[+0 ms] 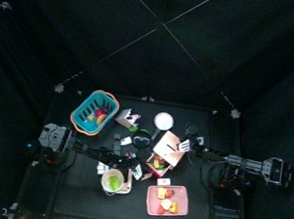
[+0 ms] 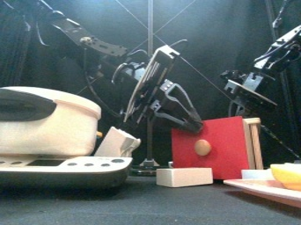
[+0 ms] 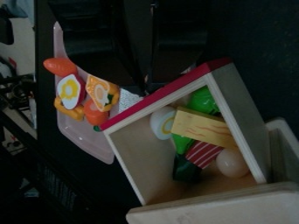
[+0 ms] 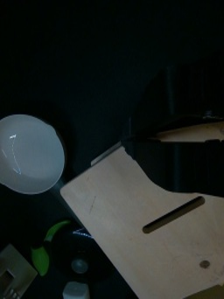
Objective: Close drawer
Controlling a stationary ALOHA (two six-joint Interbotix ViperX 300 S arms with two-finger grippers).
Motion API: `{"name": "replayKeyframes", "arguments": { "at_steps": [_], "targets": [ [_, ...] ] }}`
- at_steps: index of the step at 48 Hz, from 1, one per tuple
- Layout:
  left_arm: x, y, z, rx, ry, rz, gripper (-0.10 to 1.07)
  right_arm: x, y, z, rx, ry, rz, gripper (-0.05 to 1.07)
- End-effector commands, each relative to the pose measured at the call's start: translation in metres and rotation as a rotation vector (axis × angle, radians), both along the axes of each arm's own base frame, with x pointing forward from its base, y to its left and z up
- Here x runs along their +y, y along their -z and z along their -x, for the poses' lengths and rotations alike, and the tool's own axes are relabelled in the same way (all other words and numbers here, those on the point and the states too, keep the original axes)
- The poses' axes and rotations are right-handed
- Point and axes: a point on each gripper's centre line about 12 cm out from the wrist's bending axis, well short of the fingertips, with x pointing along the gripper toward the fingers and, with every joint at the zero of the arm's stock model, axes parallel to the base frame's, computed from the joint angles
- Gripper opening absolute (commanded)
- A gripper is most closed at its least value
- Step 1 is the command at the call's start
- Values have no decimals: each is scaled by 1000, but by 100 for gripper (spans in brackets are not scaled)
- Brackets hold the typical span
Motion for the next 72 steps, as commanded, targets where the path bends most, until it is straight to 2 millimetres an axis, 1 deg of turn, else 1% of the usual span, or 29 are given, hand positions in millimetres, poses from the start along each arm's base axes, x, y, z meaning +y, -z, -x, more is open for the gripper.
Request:
{"name": "replayKeyframes", "arguments": {
  "at_steps": [1, 6, 16, 18, 26, 36, 56, 64, 72],
  "targets": [
    [7, -17, -9, -49, -13, -2, 56, -2, -4, -1, -12, 3, 5, 34],
    [12, -17, -13, -53, -26, -3, 56, -2, -5, -2, -13, 3, 7, 34],
    [13, -18, -14, -55, -27, -3, 56, -4, -4, 0, -8, 7, 12, 34],
    [15, -16, -14, -50, -30, -3, 56, -4, -4, -1, -10, 7, 11, 34],
    [25, -17, -18, -55, -48, -5, 56, -3, -4, -1, -11, 7, 9, 34],
    [41, -24, -26, -82, -70, -24, 56, -2, -3, -1, -9, 3, 8, 34],
    [67, -21, -38, -90, -121, -28, 56, 1, 1, 1, -5, -5, -3, 34],
    [75, -25, -42, -101, -133, -30, 56, 1, 2, 1, -7, -7, -6, 34],
    [77, -27, -41, -107, -137, -33, 56, 1, 2, 1, -5, -8, -5, 34]
  ]
}}
